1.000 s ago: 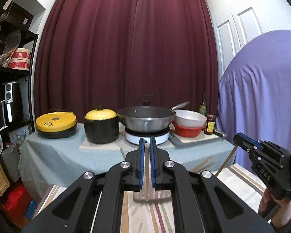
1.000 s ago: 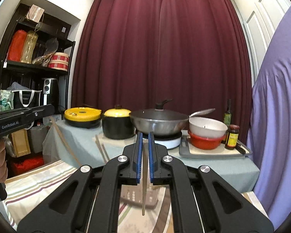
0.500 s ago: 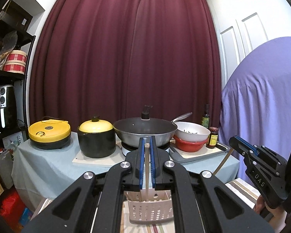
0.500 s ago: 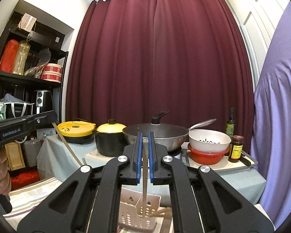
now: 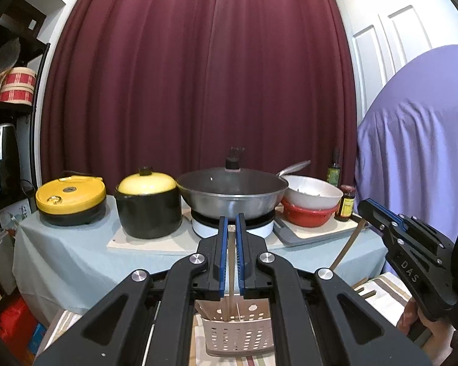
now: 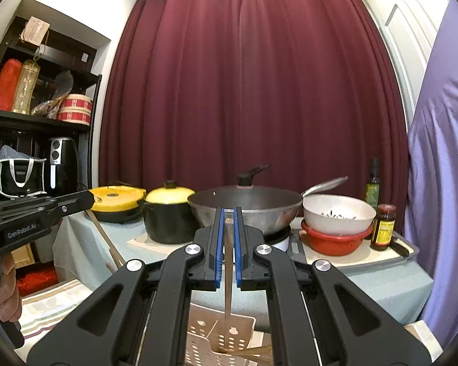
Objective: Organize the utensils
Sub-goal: 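Open both tools to drop the chopsticks into the white basket, then move both tools back down to the remaining chopsticks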
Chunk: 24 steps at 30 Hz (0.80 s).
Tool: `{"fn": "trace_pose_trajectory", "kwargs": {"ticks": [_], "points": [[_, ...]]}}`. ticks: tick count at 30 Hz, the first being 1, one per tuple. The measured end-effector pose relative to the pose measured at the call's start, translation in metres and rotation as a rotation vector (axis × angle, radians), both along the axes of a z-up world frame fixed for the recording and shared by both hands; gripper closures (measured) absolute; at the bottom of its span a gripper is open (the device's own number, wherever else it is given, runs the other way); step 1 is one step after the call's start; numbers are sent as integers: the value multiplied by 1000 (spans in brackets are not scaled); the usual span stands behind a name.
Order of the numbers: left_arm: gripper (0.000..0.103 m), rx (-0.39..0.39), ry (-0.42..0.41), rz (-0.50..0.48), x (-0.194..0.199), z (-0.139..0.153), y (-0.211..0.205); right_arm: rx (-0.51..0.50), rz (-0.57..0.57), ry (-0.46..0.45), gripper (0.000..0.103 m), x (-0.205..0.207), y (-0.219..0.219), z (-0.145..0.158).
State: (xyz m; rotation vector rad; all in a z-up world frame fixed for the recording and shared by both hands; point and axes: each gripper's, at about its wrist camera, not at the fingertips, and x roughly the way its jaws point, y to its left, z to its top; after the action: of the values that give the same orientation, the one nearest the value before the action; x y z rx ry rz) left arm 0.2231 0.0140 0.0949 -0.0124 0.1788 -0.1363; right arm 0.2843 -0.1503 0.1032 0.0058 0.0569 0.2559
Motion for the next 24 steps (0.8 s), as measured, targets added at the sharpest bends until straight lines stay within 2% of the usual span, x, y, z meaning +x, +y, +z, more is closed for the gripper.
{"fn": "trace_pose_trajectory", "kwargs": {"ticks": [6,7,8,9,10,11,13,18,24], "points": [[97,22,62,-18,18,-21,-2,-32,-2,93,95,21,10,-25],[96,31,75,-21,19,-25,-2,-31,-3,103,87,21,11,-28],[94,35,82,-24,19,-28,-3,-32,-4,111,75,19,12,-30],[90,36,86,-26,18,-30,-2,-32,-7,111,71,15,12,-31],[81,34,87,-30,14,-31,-1,-33,-12,108,68,11,12,-32],[73,32,86,-32,11,-32,-1,-37,-17,106,68,5,12,-31],[69,29,85,-33,3,-33,1,-41,-18,105,68,-8,12,-31],[69,29,118,-50,-29,-45,6,-52,-26,119,64,-50,8,-38],[69,40,199,-38,-70,-77,11,-60,-39,203,63,-105,1,-68]]}}
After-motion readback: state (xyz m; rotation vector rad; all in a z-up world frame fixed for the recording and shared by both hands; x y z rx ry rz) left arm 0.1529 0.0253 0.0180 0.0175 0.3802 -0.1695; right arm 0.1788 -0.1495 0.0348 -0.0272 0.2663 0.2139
